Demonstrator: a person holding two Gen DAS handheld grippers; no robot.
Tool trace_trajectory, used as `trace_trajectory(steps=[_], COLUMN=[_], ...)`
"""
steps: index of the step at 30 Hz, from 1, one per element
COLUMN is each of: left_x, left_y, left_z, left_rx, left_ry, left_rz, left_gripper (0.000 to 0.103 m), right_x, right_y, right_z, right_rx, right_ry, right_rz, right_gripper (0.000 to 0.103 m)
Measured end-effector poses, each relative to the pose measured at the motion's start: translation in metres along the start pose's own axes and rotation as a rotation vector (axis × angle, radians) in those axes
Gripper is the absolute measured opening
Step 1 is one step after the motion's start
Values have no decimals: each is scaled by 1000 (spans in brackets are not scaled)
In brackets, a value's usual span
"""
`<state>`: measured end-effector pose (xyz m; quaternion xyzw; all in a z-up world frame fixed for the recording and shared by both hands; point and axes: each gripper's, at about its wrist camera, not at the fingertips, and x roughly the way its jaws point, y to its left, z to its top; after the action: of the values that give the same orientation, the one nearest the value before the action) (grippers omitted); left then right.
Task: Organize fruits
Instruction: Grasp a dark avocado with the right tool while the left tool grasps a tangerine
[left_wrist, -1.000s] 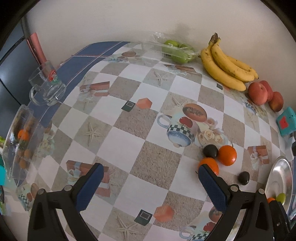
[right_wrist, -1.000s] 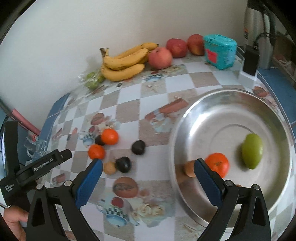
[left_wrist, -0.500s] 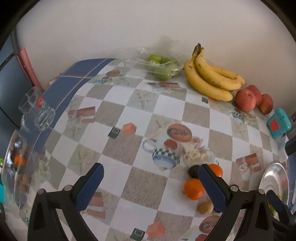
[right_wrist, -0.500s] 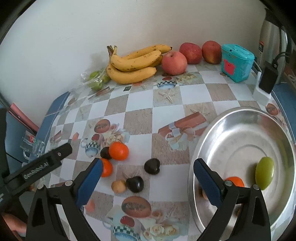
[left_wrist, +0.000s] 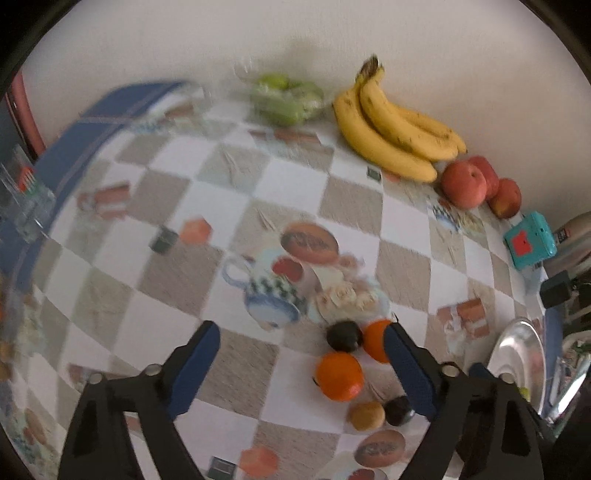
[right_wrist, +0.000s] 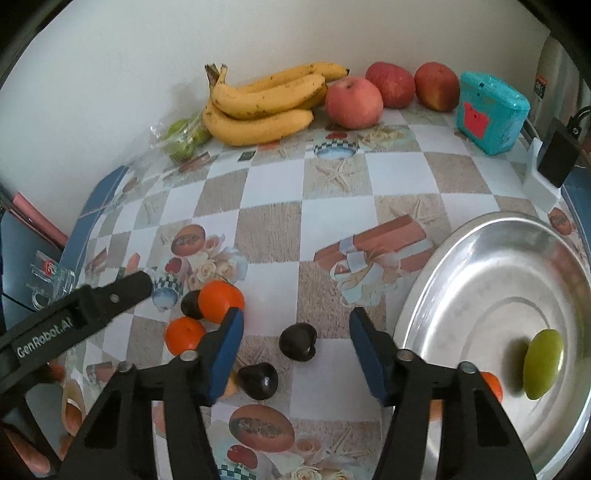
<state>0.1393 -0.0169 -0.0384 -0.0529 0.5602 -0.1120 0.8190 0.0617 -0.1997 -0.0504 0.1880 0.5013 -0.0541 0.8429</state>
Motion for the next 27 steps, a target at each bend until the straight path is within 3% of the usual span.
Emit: trace_trajectory(steps=[3, 8, 13, 19, 27], left_x=[11, 23, 29, 29, 29], left_y=[-1, -9, -12, -14, -16], left_z=[-6, -12, -15, -16, -16], left_rx=[-18, 4, 10, 15, 16], left_ry=[46, 88, 111, 121, 118], left_rz=[-43, -41, -52, -78, -82], left_gripper=[84, 72, 55, 39, 35], right_x=[5, 16, 21, 23, 23], right_y=[1, 0, 0, 2, 3], right_z=[-2, -7, -9, -10, -9], right_rx=[-8, -14, -15, -29, -36], right_ry=[19, 53, 68, 73, 74], right_rz=[-2, -7, -12, -18, -9], right_gripper=[54, 53, 50, 39, 27])
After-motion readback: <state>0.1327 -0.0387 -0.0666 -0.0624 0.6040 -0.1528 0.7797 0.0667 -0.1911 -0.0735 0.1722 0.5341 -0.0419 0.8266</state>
